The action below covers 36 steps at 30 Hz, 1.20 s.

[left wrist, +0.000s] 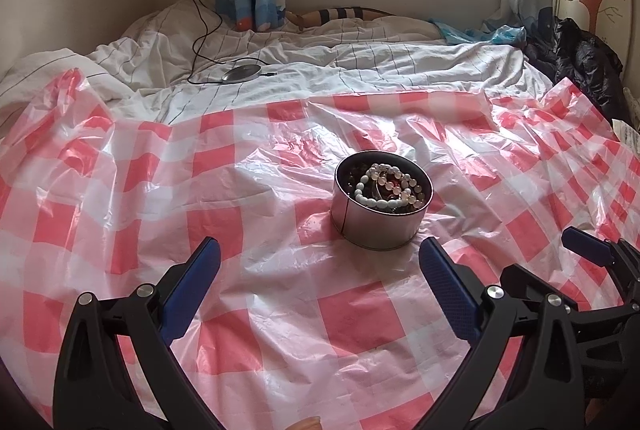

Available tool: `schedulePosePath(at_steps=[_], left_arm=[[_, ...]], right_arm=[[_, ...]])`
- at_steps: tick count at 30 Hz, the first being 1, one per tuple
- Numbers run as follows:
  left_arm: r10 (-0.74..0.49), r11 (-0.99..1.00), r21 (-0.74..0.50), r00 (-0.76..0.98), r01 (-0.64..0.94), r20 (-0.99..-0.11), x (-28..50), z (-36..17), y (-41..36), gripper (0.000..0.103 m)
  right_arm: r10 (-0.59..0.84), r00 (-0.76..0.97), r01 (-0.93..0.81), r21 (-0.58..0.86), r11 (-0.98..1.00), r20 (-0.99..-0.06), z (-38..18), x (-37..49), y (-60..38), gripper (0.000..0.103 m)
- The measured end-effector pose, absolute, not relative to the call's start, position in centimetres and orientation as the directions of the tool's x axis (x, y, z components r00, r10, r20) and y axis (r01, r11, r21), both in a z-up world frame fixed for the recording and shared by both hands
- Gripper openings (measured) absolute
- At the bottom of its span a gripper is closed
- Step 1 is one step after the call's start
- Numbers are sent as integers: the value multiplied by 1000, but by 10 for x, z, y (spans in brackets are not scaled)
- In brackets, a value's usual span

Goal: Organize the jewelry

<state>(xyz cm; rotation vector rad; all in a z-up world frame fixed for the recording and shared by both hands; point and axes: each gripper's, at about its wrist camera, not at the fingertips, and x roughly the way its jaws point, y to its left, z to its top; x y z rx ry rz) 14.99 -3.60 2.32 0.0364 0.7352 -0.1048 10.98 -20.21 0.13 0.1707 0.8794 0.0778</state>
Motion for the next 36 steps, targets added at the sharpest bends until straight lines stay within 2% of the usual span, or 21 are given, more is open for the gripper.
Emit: schedulePosePath(at_steps=[14, 18, 23, 36], left_arm=[[-55, 998, -7, 725, 70, -686, 146, 31, -25, 95], [-91, 995, -39, 719, 89, -689, 142, 34, -21, 95], [-79, 995, -9, 709, 103, -701, 138, 34, -23, 95], [-98, 995, -48, 685, 93, -722, 141, 36, -19, 95]], right_arm=[[137, 625, 32, 200, 979, -769, -6, 115, -204, 96], [138, 623, 41, 208, 977, -770, -7, 117, -204, 96], [108, 607, 67, 186, 980, -787, -9, 120, -200, 96], [101, 594, 61, 170, 984, -798, -15, 121, -192, 96]])
